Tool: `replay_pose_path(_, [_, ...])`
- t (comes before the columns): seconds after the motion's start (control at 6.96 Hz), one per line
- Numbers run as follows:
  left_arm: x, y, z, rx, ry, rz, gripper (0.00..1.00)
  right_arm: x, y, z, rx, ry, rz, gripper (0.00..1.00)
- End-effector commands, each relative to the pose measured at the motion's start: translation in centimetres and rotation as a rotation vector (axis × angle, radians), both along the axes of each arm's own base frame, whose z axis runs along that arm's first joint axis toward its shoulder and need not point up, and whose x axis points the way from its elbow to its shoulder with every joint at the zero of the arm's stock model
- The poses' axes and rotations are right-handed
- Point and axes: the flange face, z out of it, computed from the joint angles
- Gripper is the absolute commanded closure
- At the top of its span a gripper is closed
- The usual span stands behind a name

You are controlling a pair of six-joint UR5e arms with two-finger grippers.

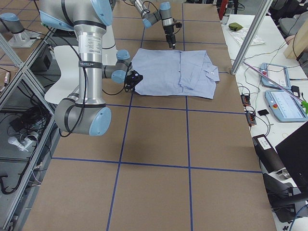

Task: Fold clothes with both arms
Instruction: 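Move both grippers to the shirt hem corners nearest the robot and grasp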

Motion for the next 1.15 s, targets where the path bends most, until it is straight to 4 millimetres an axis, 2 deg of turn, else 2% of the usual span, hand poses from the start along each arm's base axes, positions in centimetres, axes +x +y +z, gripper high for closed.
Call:
replay_pose_path(0.0, [0.1,10.2,1.0,-0.073,-0.132,0.006,0.21,1.2,0.0,-1.6,-0.002,0.008,0.002,1.00])
replay_pose_path(0.14, [0.7,13.0,1.7,-0.116,-0.195,0.035,0.22,1.0,0.2,-1.5,-0.002,0.010,-0.003,1.00])
replay_pose_path(0.29, [1.2,14.7,2.2,-0.129,-0.258,0.066,0.25,1.0,0.2,-1.5,-0.002,0.010,-0.001,1.00])
replay_pose_path(0.72, [1.2,16.4,5.5,-0.150,-0.333,0.092,0.29,0.8,0.2,-1.3,-0.003,0.014,-0.002,1.00])
replay_pose_path(1.01, [1.7,17.4,6.3,-0.177,-0.346,0.100,0.32,0.8,0.3,-1.5,-0.002,0.011,-0.004,1.00])
